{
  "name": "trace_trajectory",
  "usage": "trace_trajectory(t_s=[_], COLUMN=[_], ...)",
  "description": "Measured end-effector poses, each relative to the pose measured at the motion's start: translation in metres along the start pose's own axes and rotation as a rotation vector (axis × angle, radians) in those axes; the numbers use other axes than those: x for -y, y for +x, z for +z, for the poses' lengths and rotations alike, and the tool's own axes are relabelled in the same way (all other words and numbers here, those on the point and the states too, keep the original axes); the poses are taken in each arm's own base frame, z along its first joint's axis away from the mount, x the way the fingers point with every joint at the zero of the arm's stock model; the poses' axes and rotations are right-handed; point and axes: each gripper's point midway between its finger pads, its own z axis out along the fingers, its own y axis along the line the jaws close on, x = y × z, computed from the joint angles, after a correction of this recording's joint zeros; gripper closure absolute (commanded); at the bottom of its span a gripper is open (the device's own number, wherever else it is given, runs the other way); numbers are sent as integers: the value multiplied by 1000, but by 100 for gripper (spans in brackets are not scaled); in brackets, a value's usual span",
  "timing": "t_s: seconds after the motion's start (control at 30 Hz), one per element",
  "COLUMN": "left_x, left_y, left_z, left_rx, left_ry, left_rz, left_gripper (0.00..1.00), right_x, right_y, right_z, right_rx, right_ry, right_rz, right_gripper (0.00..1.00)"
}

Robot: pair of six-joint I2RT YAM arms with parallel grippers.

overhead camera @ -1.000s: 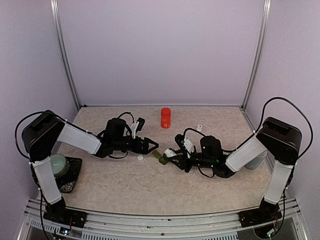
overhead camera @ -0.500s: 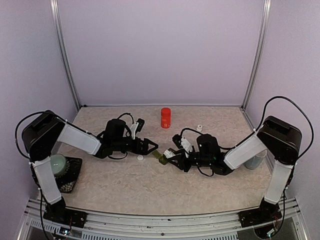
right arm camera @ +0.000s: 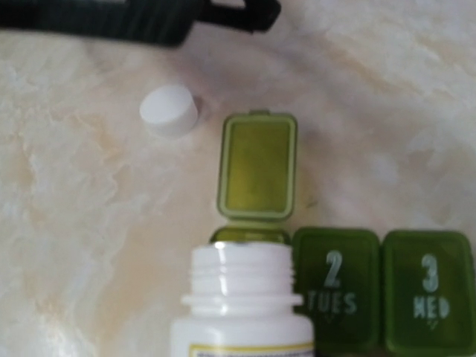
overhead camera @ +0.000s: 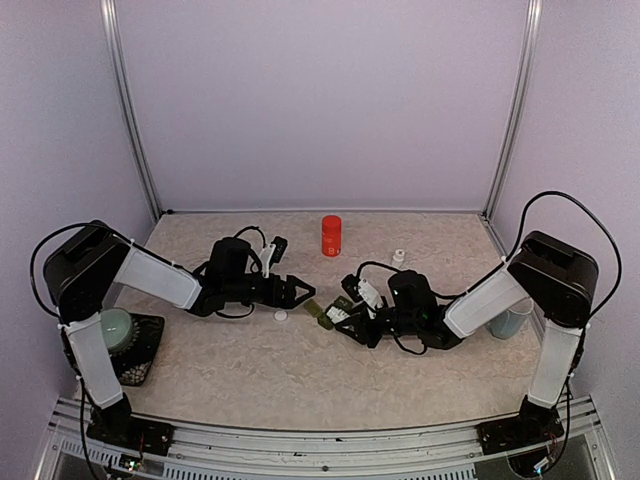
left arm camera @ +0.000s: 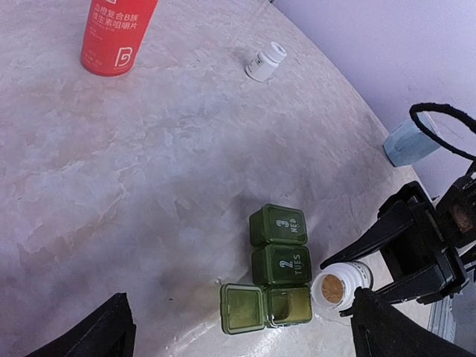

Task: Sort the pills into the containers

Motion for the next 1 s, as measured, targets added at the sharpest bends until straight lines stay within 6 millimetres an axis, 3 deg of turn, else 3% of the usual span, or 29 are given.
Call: trace_trajectory(t_s=[0.27,1.0], left_x=[0,1], left_y=[-2,-2], left_z=[0,0], left_rx=[7,10], left_ry=[3,4], left_rz=[-2,-3], left_gripper=[1,1], right_x=[-1,2], right_y=[10,14], right_z=[1,5], right_rx=[-43,-144], right_ry=[-5,12], right_rz=[7,-10], right_gripper=[87,89])
